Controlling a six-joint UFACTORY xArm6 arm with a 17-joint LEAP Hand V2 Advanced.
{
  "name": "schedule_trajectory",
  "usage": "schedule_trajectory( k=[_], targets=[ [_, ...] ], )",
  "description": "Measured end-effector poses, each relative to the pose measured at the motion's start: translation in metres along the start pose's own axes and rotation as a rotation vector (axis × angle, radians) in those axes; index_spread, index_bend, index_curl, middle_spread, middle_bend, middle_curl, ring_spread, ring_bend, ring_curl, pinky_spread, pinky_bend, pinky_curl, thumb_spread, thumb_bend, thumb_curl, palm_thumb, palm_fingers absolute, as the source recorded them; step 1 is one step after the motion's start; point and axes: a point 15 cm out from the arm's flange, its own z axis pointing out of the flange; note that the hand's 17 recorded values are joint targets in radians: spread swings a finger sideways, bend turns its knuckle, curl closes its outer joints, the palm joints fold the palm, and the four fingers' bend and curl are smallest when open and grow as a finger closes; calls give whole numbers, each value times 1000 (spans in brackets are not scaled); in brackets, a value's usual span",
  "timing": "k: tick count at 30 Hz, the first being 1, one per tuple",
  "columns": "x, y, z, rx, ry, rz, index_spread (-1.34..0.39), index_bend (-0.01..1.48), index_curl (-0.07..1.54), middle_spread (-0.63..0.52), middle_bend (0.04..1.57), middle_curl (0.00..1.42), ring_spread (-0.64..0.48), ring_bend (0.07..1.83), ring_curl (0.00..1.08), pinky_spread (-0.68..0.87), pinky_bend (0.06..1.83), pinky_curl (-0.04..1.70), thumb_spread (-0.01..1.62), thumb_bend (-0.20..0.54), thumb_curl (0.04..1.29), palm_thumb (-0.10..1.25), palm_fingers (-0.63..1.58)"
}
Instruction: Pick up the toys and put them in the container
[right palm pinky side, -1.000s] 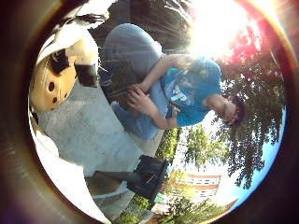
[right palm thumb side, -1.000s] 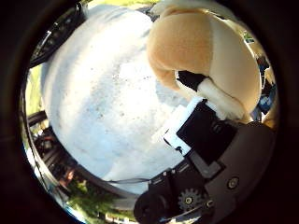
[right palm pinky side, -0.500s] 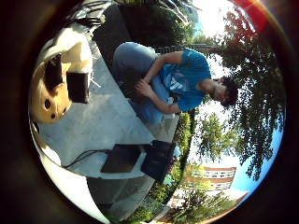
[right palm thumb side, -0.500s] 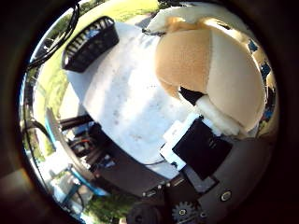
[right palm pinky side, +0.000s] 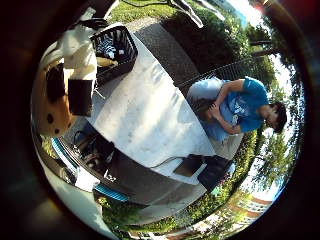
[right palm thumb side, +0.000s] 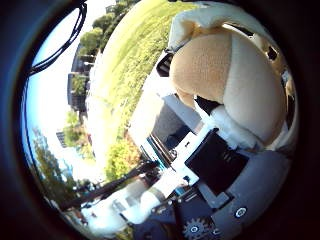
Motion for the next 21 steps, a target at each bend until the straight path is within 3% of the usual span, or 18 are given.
schedule_trajectory(
  k=[7,10,17,21],
  targets=[
    [-79,-84,25,27,22,5,-1058,862,984,-228,1371,1160,-123,1630,855,120,1659,906,1087,-17,767,974,673],
    [-83,-113,58,7,23,40,-1062,846,1035,-225,1381,1156,-122,1638,852,120,1661,911,1087,-16,772,972,665],
    [-77,-171,118,104,110,58,-1062,752,1178,-219,1402,1131,-116,1659,842,114,1658,935,1112,-27,736,891,572],
    [-71,-187,157,120,120,55,-1035,752,1215,-195,1349,1063,-66,1595,778,147,1572,892,1122,-30,697,864,681]
  ],
)
